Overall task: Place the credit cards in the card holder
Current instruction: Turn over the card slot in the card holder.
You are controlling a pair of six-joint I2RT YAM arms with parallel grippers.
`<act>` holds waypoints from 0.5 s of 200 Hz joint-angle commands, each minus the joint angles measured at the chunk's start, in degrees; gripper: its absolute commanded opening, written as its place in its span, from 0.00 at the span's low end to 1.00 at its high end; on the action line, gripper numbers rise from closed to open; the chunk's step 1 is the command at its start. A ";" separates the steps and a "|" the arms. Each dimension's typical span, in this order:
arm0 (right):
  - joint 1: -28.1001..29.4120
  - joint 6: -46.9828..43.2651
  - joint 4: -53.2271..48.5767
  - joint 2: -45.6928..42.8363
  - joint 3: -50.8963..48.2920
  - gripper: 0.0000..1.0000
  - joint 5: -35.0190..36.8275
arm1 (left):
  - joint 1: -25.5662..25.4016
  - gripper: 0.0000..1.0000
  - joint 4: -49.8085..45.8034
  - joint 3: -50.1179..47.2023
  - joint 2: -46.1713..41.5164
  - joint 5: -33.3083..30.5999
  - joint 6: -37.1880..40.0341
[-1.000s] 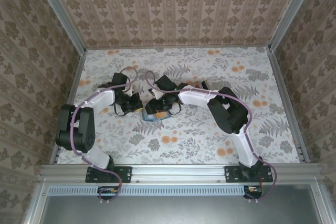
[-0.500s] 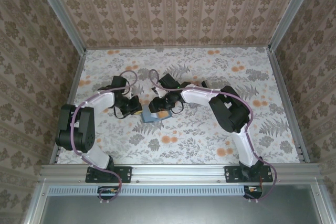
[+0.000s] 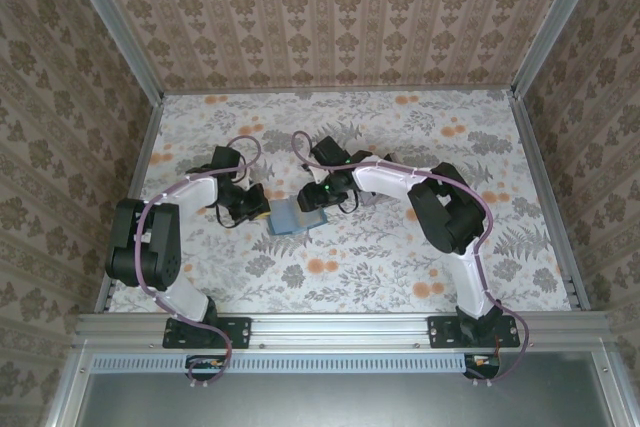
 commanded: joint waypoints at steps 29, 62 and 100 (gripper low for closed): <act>0.21 -3.12 -5.03 -1.20 -0.13 0.58 4.91 | 0.54 0.13 0.48 -1.92 -0.57 -0.77 0.64; 0.39 -3.02 -5.10 -1.47 -0.17 0.58 5.08 | 0.63 0.38 -1.79 -0.76 -2.88 -2.51 0.69; 0.29 -2.36 -4.82 -3.68 -0.43 0.58 3.68 | 1.76 0.48 -6.16 2.67 -6.32 -4.72 2.07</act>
